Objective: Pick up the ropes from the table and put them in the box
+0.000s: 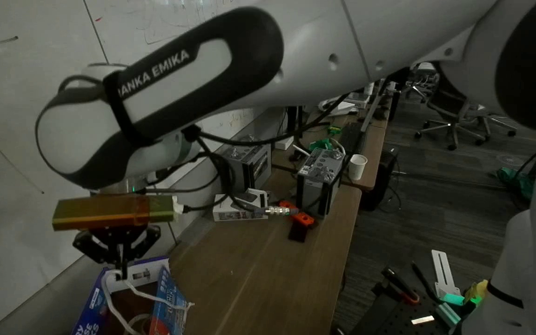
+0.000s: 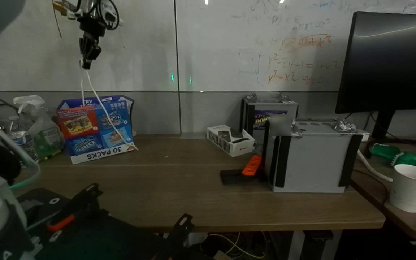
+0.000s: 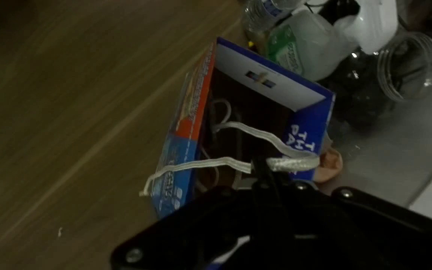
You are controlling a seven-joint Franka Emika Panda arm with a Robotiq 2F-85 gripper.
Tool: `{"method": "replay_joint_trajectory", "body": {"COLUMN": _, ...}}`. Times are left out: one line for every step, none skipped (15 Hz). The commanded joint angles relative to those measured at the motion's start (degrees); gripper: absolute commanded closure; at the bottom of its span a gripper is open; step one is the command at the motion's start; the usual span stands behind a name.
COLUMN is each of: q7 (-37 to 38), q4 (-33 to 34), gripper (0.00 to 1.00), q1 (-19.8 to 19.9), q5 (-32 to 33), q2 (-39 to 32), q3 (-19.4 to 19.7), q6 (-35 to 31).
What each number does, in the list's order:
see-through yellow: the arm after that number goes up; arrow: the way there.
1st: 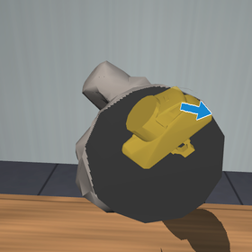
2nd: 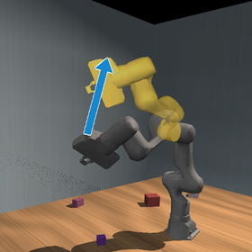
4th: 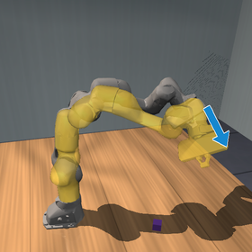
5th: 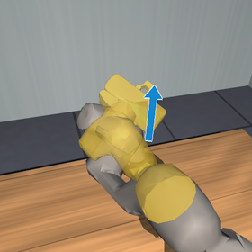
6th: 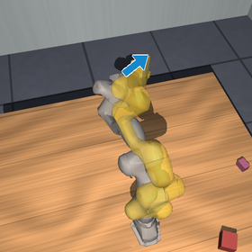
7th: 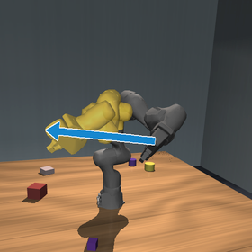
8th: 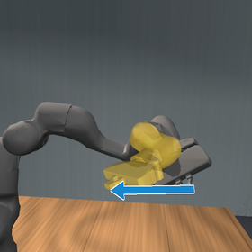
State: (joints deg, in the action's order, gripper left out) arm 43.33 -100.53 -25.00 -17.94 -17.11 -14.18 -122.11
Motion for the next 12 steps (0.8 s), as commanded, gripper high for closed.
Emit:
{"method": "replay_joint_trajectory", "body": {"q7": 7.54, "q4": -2.63, "gripper": 0.98, "q1": 0.13, "q5": 4.63, "q2": 8.72, "q3": 0.56, "q6": -3.57}}
{"method": "replay_joint_trajectory", "body": {"q7": 9.85, "q4": -2.44, "gripper": 0.98, "q1": 0.16, "q5": 6.5, "q2": 9.99, "q3": 0.4, "q6": -4.7}}
{"method": "replay_joint_trajectory", "body": {"q7": 12.13, "q4": -2.42, "gripper": 0.98, "q1": 0.17, "q5": 8.69, "q2": 11.03, "q3": 0.19, "q6": -6.05}}
{"method": "replay_joint_trajectory", "body": {"q7": 14.58, "q4": -2.8, "gripper": 0.99, "q1": 0.19, "q5": 10.84, "q2": 12.89, "q3": -0.15, "q6": -7.23}}
{"method": "replay_joint_trajectory", "body": {"q7": 17.21, "q4": -2.94, "gripper": 0.99, "q1": 0.16, "q5": 13.61, "q2": 13.53, "q3": -0.42, "q6": -8.78}}
{"method": "replay_joint_trajectory", "body": {"q7": 20.04, "q4": -2.86, "gripper": 0.99, "q1": 0.2, "q5": 16.5, "q2": 14.39, "q3": -0.75, "q6": -9.95}}
{"method": "replay_joint_trajectory", "body": {"q7": 23.02, "q4": -3.03, "gripper": 0.99, "q1": 0.3, "q5": 19.38, "q2": 15.17, "q3": -1.09, "q6": -11.23}}
{"method": "replay_joint_trajectory", "body": {"q7": 26.47, "q4": -2.82, "gripper": 0.99, "q1": 0.22, "q5": 22.99, "q2": 15.45, "q3": -1.52, "q6": -12.36}}
{"method": "replay_joint_trajectory", "body": {"q7": 29.82, "q4": -2.67, "gripper": 0.99, "q1": 0.3, "q5": 26.85, "q2": 15.95, "q3": -1.86, "q6": -12.94}}
{"method": "replay_joint_trajectory", "body": {"q7": 33.7, "q4": -2.23, "gripper": 0.99, "q1": 0.3, "q5": 30.78, "q2": 16.4, "q3": -2.32, "q6": -13.2}}
{"method": "replay_joint_trajectory", "body": {"q7": 37.54, "q4": -1.97, "gripper": 0.99, "q1": 0.36, "q5": 34.92, "q2": 16.72, "q3": -2.73, "q6": -13.33}}
{"method": "replay_joint_trajectory", "body": {"q7": 41.62, "q4": -1.67, "gripper": 0.99, "q1": 0.35, "q5": 39.25, "q2": 16.93, "q3": -3.22, "q6": -13.24}}
